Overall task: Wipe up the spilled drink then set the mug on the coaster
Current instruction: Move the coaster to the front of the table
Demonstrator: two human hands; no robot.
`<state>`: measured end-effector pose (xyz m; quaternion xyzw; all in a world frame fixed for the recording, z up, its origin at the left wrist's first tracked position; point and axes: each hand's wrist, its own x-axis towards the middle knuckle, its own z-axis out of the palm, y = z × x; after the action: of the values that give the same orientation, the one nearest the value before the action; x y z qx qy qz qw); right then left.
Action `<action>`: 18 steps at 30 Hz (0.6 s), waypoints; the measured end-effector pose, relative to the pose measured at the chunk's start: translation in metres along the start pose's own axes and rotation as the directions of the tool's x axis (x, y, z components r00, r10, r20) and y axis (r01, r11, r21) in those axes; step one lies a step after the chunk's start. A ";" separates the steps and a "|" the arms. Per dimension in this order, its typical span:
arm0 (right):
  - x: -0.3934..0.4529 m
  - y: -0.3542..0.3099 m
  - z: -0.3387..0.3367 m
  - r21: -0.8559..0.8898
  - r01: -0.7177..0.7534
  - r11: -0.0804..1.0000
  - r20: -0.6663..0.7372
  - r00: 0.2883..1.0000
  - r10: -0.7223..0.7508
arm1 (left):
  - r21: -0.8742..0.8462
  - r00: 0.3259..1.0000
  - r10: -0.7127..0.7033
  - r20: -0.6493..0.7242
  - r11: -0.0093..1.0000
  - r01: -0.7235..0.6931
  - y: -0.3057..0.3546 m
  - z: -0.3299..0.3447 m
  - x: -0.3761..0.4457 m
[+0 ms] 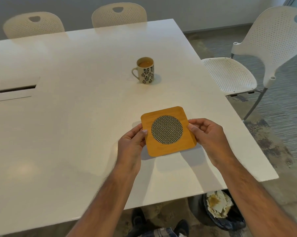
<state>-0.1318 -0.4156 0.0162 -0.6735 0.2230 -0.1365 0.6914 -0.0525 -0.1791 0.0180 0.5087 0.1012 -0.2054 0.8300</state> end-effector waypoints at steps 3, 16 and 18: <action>0.000 -0.001 0.023 0.007 -0.016 1.000 0.043 0.999 0.016 | 0.015 1.000 0.022 0.012 1.000 -0.022 0.015 -0.022 -0.001; -0.009 0.005 0.120 0.001 -0.061 0.998 0.206 0.977 0.059 | 0.107 0.998 0.056 0.004 0.993 -0.057 0.066 -0.123 0.011; -0.010 0.007 0.132 -0.014 -0.070 0.997 0.212 0.975 0.071 | 0.119 0.998 0.052 0.021 0.991 -0.054 0.072 -0.136 0.015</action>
<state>-0.0760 -0.2955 0.0095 -0.6780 0.1720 -0.0382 0.7136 -0.0021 -0.0334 0.0073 0.5580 0.0679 -0.1932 0.8042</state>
